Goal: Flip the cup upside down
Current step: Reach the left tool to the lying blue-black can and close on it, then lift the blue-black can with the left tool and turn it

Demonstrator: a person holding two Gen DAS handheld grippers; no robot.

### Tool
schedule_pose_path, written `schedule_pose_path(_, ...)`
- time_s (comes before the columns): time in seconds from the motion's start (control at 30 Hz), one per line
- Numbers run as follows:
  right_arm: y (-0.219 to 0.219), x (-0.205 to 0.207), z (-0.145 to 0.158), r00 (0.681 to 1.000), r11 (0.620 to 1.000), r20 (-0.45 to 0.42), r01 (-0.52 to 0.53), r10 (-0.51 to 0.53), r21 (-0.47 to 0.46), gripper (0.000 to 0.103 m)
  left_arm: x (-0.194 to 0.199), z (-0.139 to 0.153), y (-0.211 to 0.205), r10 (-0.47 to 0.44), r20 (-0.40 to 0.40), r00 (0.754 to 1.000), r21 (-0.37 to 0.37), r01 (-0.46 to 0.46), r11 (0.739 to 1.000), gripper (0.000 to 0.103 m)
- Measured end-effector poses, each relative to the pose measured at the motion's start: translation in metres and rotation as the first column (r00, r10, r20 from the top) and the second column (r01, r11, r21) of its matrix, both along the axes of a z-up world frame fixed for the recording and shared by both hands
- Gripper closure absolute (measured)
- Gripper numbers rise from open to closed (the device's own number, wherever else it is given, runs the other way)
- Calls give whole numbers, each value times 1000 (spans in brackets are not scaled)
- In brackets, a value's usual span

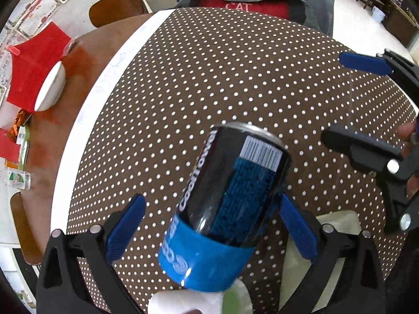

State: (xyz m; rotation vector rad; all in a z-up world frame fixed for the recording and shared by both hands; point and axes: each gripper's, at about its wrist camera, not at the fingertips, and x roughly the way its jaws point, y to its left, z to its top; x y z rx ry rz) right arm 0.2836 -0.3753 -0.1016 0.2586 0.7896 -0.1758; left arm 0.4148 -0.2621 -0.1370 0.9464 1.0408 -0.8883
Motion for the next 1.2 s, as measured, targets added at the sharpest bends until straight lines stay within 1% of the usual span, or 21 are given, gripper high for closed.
schedule_pose_path(0.03, -1, 0, -1, 1000, 1000, -3, 1, -1, 2, 6, 1, -1, -3, -3, -25, 1000, -11, 3, 1000, 23)
schedule_pose_path(0.07, -2, 1, -3, 1000, 1000, -5, 3, -3, 3, 6, 2, -3, -7, -1, -44, 999, -17, 0, 1000, 32)
schedule_pose_path(0.27, -5, -1, -4, 1000, 1000, -3, 18, -18, 11, 6, 8, -10, -21, 13, -30, 999, -25, -14, 1000, 33)
schedule_pose_path(0.37, -6, -1, -3, 1000, 1000, -2, 21, -21, 13, 6, 6, -9, -14, 43, -28, 999, -48, -45, 998, 34)
schedule_pose_path(0.47, -4, -4, 0, 1000, 1000, 2, 20, -20, 11, 6, 7, -1, 3, 86, -18, 996, -84, -88, 993, 34)
schedule_pose_path(0.53, -4, -6, 2, 1000, 1000, 7, 20, -20, 7, 6, 9, 7, 11, 120, -11, 993, -123, -120, 985, 34)
schedule_pose_path(0.6, -2, -8, 4, 1000, 1000, 10, 23, -23, 7, 6, 9, 18, 16, 145, -4, 989, -153, -144, 978, 34)
schedule_pose_path(0.7, 0, -12, 11, 999, 1000, 20, 27, -28, 8, 6, 2, 42, 26, 179, 10, 984, -198, -174, 965, 34)
schedule_pose_path(0.87, 9, -27, 30, 998, 1000, 59, 23, -23, -3, 6, -22, 81, 56, 219, 50, 974, -268, -198, 943, 34)
schedule_pose_path(1.0, 24, -45, 46, 996, 1000, 94, 7, -6, -6, 6, -59, 112, 91, 255, 74, 964, -326, -219, 920, 34)
schedule_pose_path(1.1, 39, -65, 56, 993, 1000, 118, -16, 17, -12, 6, -86, 124, 113, 278, 82, 957, -351, -233, 907, 34)
schedule_pose_path(1.2, 52, -82, 62, 990, 999, 134, -37, 39, -15, 6, -125, 129, 140, 299, 69, 952, -369, -255, 894, 34)
